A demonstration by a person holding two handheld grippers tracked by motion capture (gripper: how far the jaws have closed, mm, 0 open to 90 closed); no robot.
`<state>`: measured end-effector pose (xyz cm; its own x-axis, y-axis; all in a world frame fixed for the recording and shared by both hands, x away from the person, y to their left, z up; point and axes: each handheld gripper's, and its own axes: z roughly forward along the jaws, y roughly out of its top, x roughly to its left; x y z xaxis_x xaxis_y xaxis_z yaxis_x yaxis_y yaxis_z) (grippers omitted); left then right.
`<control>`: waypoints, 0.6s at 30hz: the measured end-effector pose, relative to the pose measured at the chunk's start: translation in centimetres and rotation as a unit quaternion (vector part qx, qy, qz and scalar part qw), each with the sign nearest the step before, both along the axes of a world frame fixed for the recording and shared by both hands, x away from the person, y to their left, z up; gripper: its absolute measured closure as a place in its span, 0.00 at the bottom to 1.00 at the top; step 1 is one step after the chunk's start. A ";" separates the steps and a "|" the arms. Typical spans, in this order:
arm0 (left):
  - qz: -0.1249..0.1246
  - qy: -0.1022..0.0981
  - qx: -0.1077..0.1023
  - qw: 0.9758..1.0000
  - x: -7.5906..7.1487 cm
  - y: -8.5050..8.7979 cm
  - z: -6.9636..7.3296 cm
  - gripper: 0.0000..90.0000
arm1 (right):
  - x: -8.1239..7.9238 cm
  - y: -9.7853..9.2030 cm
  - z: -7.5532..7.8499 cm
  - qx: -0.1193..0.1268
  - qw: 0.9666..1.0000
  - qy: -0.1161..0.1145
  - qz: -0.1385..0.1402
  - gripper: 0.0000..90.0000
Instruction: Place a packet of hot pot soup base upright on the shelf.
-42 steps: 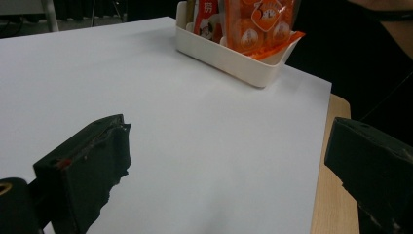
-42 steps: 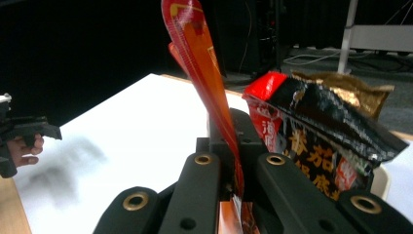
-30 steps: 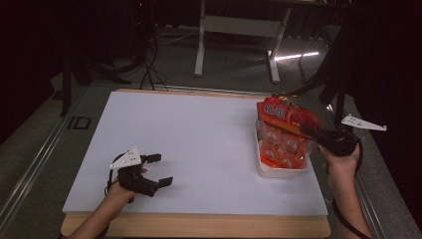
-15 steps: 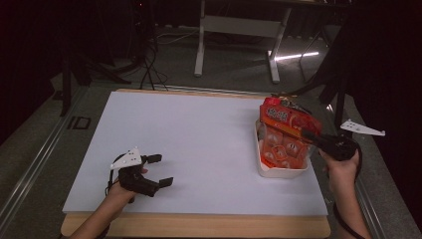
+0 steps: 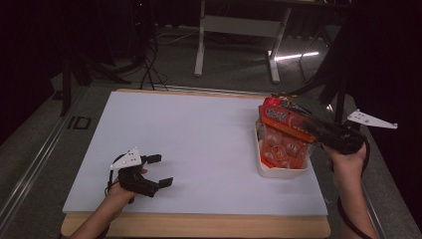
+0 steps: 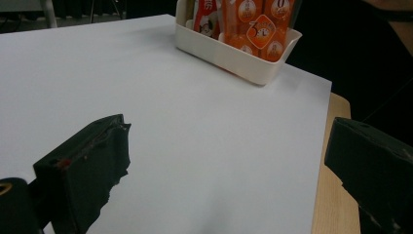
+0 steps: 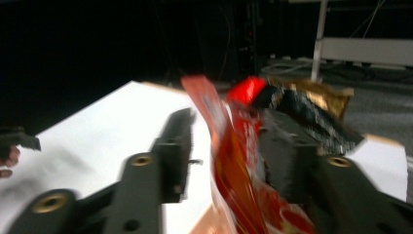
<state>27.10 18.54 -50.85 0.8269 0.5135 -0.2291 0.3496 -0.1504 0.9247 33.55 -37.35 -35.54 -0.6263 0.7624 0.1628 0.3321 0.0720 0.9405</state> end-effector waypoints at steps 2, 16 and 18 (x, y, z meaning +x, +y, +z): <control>-0.001 0.001 0.001 1.000 0.0 0.0 0.0 0.03 | -0.2 0.3 0.8 -0.001 1.000 -0.010 0.005 0.52; -0.002 -0.003 0.004 1.000 -0.2 0.0 0.0 0.03 | -2.3 3.2 3.1 -0.007 0.998 -0.048 0.036 0.34; -0.002 -0.003 0.005 1.000 -0.2 0.0 0.0 0.03 | -2.5 3.7 2.9 -0.005 0.998 -0.046 0.043 0.31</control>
